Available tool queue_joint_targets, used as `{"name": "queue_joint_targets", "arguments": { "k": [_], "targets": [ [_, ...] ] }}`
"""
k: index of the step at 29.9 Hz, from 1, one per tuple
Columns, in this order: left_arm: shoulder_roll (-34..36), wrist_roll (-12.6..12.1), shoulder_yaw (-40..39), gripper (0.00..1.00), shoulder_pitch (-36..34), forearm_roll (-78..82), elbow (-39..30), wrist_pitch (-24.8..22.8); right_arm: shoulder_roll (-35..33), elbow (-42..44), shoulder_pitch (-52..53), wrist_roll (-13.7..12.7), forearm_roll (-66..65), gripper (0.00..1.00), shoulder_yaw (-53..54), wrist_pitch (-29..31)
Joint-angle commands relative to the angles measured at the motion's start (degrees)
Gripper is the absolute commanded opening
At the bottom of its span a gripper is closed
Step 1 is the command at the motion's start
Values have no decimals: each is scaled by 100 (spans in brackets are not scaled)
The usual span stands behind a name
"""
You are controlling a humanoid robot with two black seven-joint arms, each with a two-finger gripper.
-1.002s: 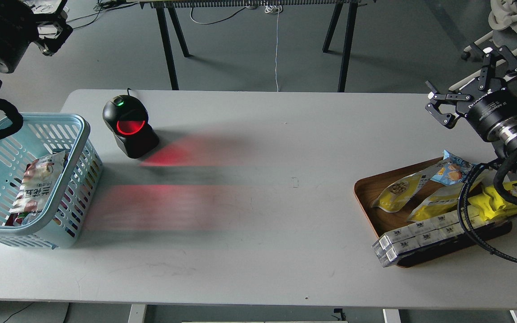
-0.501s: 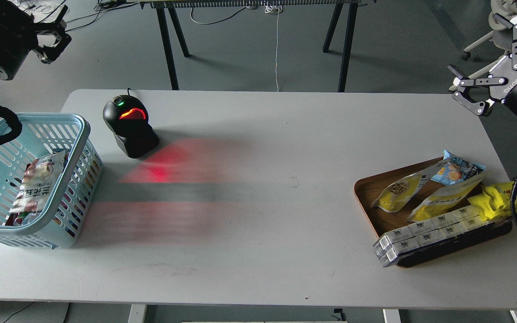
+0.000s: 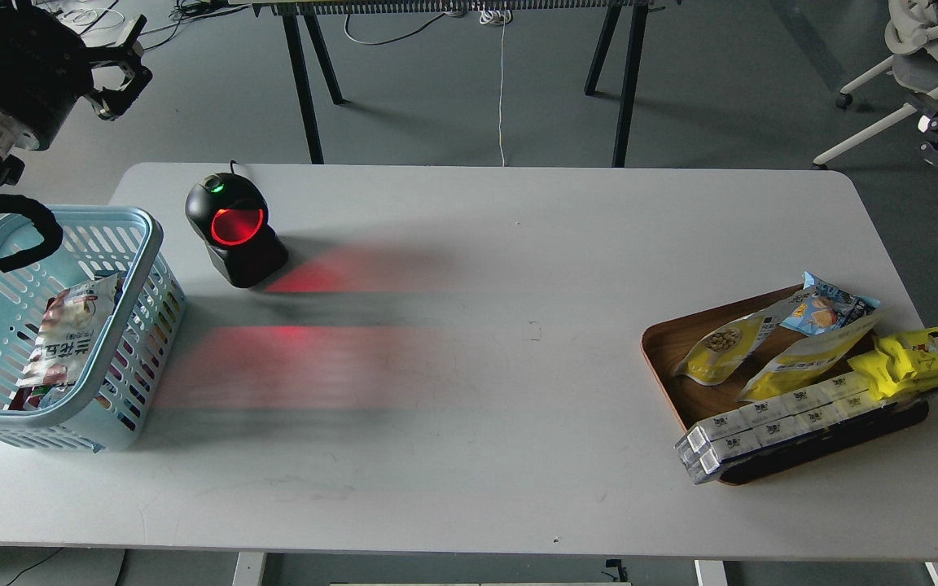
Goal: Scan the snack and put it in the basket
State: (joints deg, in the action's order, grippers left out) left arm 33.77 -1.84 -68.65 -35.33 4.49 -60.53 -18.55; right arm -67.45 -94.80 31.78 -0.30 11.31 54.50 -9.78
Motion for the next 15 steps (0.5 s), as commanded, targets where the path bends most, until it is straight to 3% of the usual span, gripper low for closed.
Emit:
{"name": "queue_joint_targets", "arguments": {
  "k": [1, 5, 9, 15],
  "targets": [
    [-45, 0, 1, 100, -9, 8, 6, 9, 329, -12, 48, 153, 20, 98, 96, -339],
    [-72, 0, -8, 100, 0, 35, -2, -8, 233, 67, 110, 136, 151, 99, 0, -314],
    [-81, 8, -34, 100, 0, 35, -2, -9, -531, 14, 372, 92, 90, 99, -333, -24],
    [-186, 0, -34, 100, 0, 44, 6, -9, -971, -144, 725, -408, -628, 99, -870, 327]
  ]
}}
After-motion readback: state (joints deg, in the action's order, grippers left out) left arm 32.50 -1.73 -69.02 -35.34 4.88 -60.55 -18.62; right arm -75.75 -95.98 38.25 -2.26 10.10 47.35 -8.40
